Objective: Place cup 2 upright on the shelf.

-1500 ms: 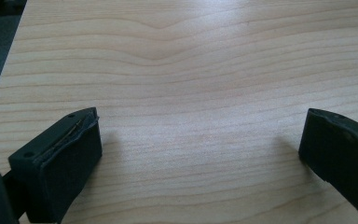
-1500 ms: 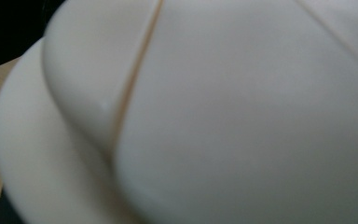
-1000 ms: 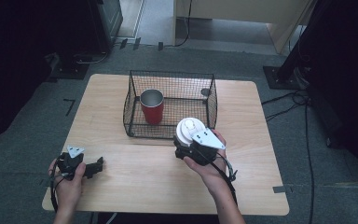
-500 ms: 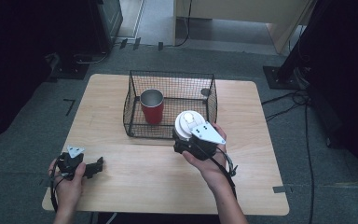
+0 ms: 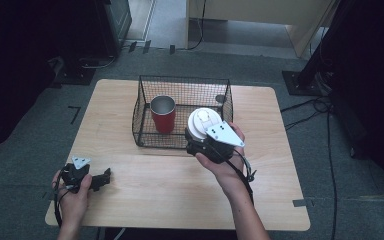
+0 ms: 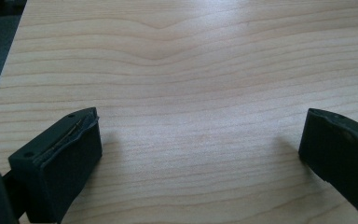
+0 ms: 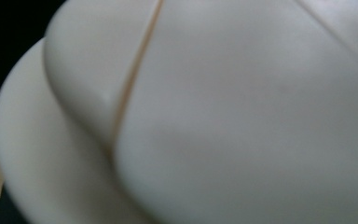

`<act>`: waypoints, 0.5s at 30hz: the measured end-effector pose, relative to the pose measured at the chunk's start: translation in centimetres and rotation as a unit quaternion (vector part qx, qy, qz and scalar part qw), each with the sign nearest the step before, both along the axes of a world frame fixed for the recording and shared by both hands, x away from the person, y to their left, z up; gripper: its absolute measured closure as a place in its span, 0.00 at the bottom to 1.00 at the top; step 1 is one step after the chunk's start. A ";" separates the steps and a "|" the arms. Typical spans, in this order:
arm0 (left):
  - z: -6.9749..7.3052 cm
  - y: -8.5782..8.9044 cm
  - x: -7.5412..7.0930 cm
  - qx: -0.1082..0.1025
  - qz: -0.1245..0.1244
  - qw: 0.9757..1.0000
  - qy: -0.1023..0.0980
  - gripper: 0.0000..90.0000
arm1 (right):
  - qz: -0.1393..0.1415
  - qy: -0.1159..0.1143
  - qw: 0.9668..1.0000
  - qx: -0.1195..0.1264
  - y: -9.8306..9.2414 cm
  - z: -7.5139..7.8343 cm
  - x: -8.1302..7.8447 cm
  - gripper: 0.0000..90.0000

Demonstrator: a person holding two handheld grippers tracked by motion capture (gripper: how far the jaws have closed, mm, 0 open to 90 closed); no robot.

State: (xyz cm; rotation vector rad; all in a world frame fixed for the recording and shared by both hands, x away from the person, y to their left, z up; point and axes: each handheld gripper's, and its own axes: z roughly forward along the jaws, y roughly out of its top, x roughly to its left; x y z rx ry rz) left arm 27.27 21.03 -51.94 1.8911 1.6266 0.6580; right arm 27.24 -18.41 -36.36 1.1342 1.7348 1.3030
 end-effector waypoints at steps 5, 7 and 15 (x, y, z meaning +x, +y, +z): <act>0.0 0.0 0.0 0.000 0.000 1.000 0.000 0.00 | -0.003 -0.004 1.000 0.001 0.0 0.8 0.3 0.18; 0.0 0.0 0.0 0.000 0.000 1.000 0.000 0.00 | -0.005 -0.005 1.000 0.004 -0.1 1.0 0.6 0.18; 0.0 0.0 0.0 0.000 0.000 1.000 0.000 0.00 | -0.009 -0.001 1.000 0.005 0.3 1.2 1.4 0.18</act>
